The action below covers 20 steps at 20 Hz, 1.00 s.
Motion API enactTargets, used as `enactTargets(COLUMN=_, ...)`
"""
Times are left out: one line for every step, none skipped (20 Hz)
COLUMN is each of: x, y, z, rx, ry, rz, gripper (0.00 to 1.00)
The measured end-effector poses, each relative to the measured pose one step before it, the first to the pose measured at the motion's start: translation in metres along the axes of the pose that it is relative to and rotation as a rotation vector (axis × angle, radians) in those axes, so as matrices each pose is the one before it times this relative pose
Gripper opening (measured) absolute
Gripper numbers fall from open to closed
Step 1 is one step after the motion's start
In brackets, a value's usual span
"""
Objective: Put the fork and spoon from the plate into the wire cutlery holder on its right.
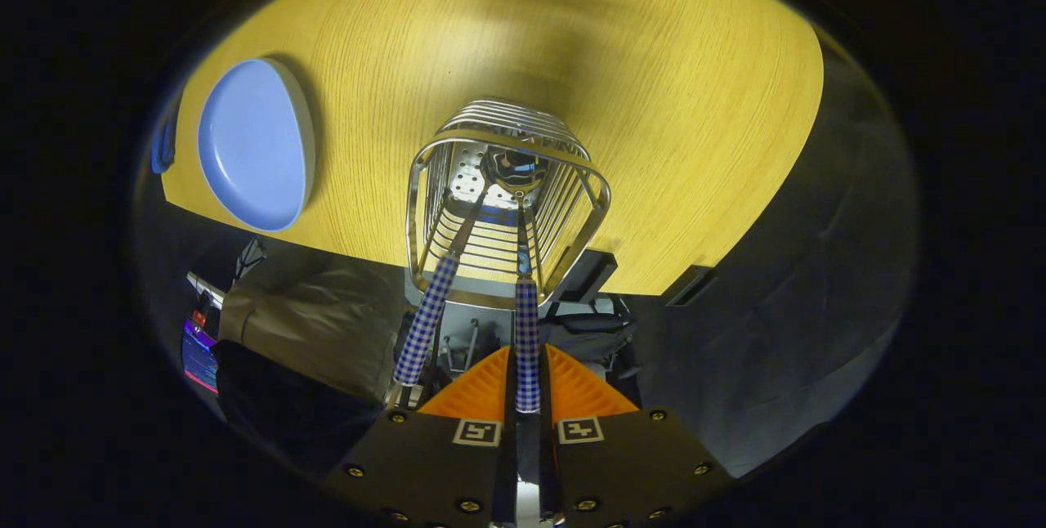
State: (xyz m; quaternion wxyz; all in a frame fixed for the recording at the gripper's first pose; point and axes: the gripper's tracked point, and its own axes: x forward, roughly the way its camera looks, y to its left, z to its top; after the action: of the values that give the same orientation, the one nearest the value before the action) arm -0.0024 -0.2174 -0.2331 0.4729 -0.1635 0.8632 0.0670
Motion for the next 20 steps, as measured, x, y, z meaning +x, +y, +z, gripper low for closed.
enactTargets(x=0.00284, y=-0.00286, z=-0.0011, rx=-0.00146, ry=-0.01443, rz=0.00166, gripper=0.11)
enactTargets(x=-0.00127, y=0.00074, z=-0.00118, rx=0.00064, ry=-0.00927, rz=0.00369, gripper=0.13)
enactTargets(x=0.00183, y=0.00079, z=-0.00009, rx=-0.00051, ry=-0.00623, rz=0.00059, gripper=0.14)
enactTargets(x=-0.00038, y=-0.00135, z=-0.00202, rx=-0.00256, ry=-0.00431, rz=-0.00567, gripper=0.14)
enactTargets(x=-0.00341, y=-0.00132, z=-0.00122, rx=-0.00252, ry=-0.00703, rz=-0.00354, gripper=0.18)
enactTargets(x=-0.00128, y=-0.00023, z=-0.00267, rx=0.00201, ry=-0.0083, rz=0.00223, gripper=0.19)
enactTargets(x=-0.00176, y=-0.0001, z=-0.00306, rx=0.00563, ry=-0.01504, rz=0.00159, gripper=0.19)
enactTargets(x=-0.00334, y=-0.00108, z=-0.00191, rx=0.00189, ry=-0.0225, rz=-0.00168, gripper=0.19)
enactTargets(x=-0.00293, y=0.00025, z=-0.00204, rx=0.0005, ry=-0.03284, rz=-0.00156, gripper=0.19)
enactTargets(x=-0.00514, y=0.00132, z=-0.00003, rx=0.00272, ry=-0.03665, rz=0.00271, gripper=0.19)
enactTargets(x=-0.00552, y=0.00283, z=-0.00374, rx=0.00058, ry=-0.03481, rz=0.00418, gripper=0.19)
enactTargets(x=-0.00303, y=0.0023, z=-0.00445, rx=-0.00116, ry=-0.03068, rz=0.00147, gripper=0.19)
enactTargets(x=-0.00468, y=0.00266, z=-0.00209, rx=0.00036, ry=-0.04135, rz=-0.00441, gripper=0.19)
enactTargets(x=-0.00203, y=0.00299, z=-0.00223, rx=-0.0009, ry=-0.03893, rz=-0.00379, gripper=0.19)
enactTargets(x=-0.00255, y=0.00226, z=-0.00223, rx=0.00057, ry=-0.03727, rz=-0.00176, gripper=0.19)
enactTargets(x=-0.00341, y=0.00307, z=-0.00191, rx=0.00329, ry=-0.03927, rz=-0.00154, gripper=0.19)
enactTargets(x=-0.00293, y=0.00381, z=-0.00082, rx=0.00246, ry=-0.04263, rz=-0.00696, gripper=0.19)
enactTargets(x=-0.00382, y=0.00247, z=-0.00086, rx=0.0009, ry=-0.04509, rz=-0.00438, gripper=0.19)
enactTargets(x=-0.00486, y=0.00502, z=-0.0011, rx=0.0072, ry=-0.0478, rz=-0.00227, gripper=0.19)
enactTargets(x=-0.0055, y=0.0063, z=0.00306, rx=0.01007, ry=-0.05863, rz=-0.00177, gripper=0.19)
